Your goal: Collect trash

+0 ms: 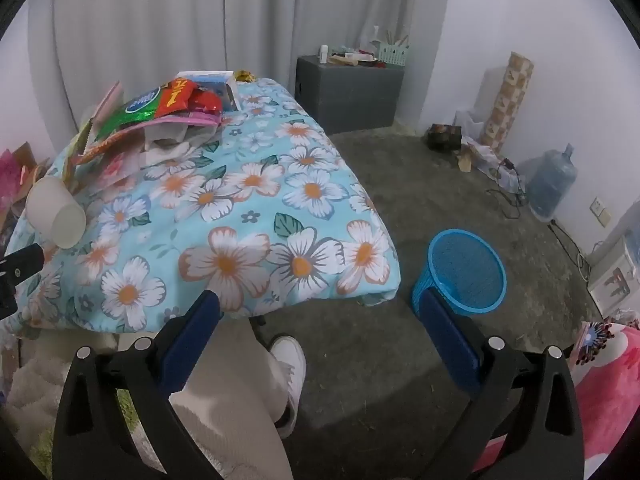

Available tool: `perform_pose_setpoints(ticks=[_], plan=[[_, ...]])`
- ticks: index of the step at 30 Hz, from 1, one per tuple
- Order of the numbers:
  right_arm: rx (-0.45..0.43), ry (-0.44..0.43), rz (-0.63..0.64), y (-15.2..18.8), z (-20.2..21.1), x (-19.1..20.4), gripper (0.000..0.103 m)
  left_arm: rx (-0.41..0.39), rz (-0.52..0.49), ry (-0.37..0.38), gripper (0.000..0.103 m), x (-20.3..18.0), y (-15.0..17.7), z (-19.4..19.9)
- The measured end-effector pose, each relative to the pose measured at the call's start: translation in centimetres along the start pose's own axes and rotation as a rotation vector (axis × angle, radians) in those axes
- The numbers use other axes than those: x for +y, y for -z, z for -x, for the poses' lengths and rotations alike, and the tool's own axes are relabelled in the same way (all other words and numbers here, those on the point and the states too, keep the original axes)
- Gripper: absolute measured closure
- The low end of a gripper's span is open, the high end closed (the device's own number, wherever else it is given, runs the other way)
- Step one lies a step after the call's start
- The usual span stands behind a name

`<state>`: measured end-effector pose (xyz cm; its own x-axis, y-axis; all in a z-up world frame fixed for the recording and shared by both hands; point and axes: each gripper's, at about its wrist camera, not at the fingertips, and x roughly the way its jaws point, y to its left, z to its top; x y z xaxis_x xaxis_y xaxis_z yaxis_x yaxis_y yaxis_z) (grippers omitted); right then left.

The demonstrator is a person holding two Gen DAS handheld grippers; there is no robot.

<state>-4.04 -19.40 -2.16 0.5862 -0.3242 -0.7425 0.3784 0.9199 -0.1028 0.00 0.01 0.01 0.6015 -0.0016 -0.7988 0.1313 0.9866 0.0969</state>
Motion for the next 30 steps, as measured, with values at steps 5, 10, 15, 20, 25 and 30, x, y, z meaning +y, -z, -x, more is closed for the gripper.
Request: perform_pose_setpoints(ticks=[5, 10, 15, 20, 25, 30], plan=[[0.004, -0.004, -0.003, 0.0, -0.05, 0.02, 0.006, -0.003, 0.001, 0.003, 0.007, 0.0, 0.01, 0.01], [0.004, -0.006, -0.001, 0.0, -0.05, -0.07, 0.006, -0.001, 0.001, 0.005, 0.007, 0.03, 0.04, 0.01], [0.012, -0.014, 0.004, -0.24, -0.06, 0.05, 0.006, 0.004, -0.009, 0.008, 0.007, 0.13, 0.14, -0.08], [0.01, -0.015, 0.012, -0.1, -0.11, 0.73, 0.006, 0.005, -0.01, 0.004, 0.007, -0.13, 0.3, -0.24], [0.007, -0.019, 0.01, -0.18, -0.05, 0.5, 0.006, 0.013, -0.007, 0.007, 0.007, -0.1, 0.22, -0.42], [0.015, -0.021, 0.002, -0.21, -0.16, 0.47, 0.006, 0.024, -0.008, 0.006, 0.007, -0.09, 0.21, -0.66]])
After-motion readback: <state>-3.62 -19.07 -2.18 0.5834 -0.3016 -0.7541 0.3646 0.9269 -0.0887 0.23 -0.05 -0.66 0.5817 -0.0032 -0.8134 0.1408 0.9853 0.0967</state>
